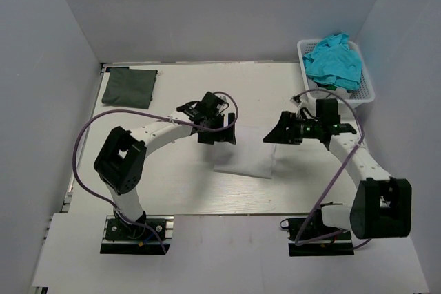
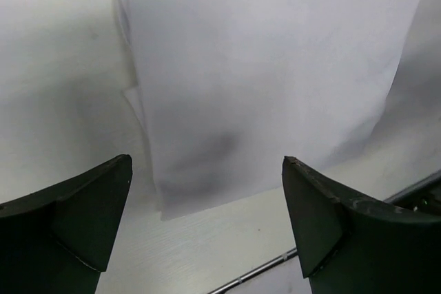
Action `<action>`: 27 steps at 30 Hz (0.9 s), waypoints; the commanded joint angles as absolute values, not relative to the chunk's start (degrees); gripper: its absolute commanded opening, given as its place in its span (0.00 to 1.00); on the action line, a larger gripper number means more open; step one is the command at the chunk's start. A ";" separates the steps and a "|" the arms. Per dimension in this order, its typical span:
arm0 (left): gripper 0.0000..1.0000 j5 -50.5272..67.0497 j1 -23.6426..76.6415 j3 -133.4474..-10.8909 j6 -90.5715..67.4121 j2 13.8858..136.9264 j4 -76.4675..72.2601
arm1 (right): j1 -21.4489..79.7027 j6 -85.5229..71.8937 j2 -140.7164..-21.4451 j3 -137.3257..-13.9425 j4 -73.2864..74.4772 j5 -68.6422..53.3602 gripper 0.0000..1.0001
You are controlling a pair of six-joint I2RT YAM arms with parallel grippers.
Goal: Fold and stack the t-shirts
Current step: Smooth out wrinkles on the folded tshirt, then put the neatly folded tshirt into the corner of the board with the left arm
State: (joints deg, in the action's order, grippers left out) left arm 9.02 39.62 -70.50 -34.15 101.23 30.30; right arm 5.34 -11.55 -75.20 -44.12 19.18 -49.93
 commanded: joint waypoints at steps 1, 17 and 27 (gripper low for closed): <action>1.00 -0.25 39.81 -76.46 -30.50 100.27 38.30 | 4.84 -10.02 -69.79 -48.07 26.37 -42.29 0.91; 0.95 -2.29 40.87 -81.66 -27.69 111.88 43.60 | 4.83 -12.83 -60.21 -50.63 28.56 -32.26 0.91; 0.95 6.15 43.15 -78.66 -28.29 114.35 33.49 | 4.75 -13.62 -60.56 -49.31 27.51 -33.49 0.91</action>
State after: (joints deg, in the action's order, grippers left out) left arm 2.50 42.46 -80.23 -27.92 113.71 38.79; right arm 4.89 -13.32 -61.12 -48.75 27.57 -33.01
